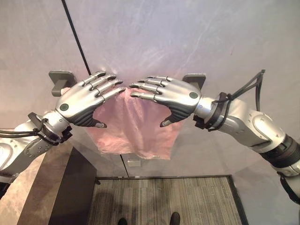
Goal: Put brush and paste in cup on sink, flatten towel.
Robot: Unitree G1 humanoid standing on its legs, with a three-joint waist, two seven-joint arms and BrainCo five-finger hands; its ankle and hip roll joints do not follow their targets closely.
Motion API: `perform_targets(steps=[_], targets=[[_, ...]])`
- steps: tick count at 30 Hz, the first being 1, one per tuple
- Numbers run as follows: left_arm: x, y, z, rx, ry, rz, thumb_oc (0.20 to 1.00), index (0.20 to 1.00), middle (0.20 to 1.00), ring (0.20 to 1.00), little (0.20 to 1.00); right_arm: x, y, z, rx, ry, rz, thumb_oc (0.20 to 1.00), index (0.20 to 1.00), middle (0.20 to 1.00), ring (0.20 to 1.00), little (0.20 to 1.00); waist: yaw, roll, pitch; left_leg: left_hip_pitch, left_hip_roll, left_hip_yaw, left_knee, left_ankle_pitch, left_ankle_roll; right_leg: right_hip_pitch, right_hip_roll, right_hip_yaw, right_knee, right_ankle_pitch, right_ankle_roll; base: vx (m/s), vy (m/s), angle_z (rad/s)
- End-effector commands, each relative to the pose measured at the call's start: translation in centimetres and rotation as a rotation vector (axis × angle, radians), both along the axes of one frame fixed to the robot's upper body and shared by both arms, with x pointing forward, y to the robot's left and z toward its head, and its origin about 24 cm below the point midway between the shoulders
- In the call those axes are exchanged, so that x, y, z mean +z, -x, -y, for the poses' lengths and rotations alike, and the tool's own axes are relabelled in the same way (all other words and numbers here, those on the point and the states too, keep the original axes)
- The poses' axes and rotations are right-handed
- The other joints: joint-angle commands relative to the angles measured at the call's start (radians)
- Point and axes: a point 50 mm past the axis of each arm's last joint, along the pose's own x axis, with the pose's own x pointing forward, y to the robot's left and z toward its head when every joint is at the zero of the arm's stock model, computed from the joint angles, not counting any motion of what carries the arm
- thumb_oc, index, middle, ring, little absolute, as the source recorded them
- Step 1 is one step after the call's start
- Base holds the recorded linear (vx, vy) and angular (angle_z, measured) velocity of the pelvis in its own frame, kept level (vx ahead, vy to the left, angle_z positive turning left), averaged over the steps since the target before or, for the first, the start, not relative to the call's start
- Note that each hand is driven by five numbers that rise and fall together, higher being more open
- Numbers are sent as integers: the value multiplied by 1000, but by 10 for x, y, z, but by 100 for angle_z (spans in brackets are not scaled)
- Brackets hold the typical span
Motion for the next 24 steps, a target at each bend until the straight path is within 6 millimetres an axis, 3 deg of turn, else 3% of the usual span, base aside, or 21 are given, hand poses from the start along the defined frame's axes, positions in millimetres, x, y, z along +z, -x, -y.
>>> perform_targets(steps=[1, 8, 24], targets=[[11, -8, -3, 25, 44, 22, 1000, 1000, 1000, 1000, 1000, 20, -4, -15, 14, -19, 64, 1000, 1000, 1000, 1000, 1000, 8, -52, -11, -56, -12, 19, 1, 66, -4, 49, -81, 26, -2, 7, 92, 0, 0, 0], [5, -11, -15, 86, 35, -5, 1000, 1000, 1000, 1000, 1000, 19, -5, -7, -7, -15, 43, 1000, 1000, 1000, 1000, 1000, 9, -57, -4, -63, -11, 17, 1, 67, -6, 45, -81, 25, -2, 10, 92, -4, 1, 1], [-18, 0, -60, 281, -35, -99, 1000, 1000, 1000, 1000, 1000, -4, 4, 40, -113, 33, -33, 1000, 1000, 1000, 1000, 1000, 0, -48, -8, -51, -11, 25, 1, 64, -6, 49, -81, 26, -2, 8, 98, 0, 0, 0]])
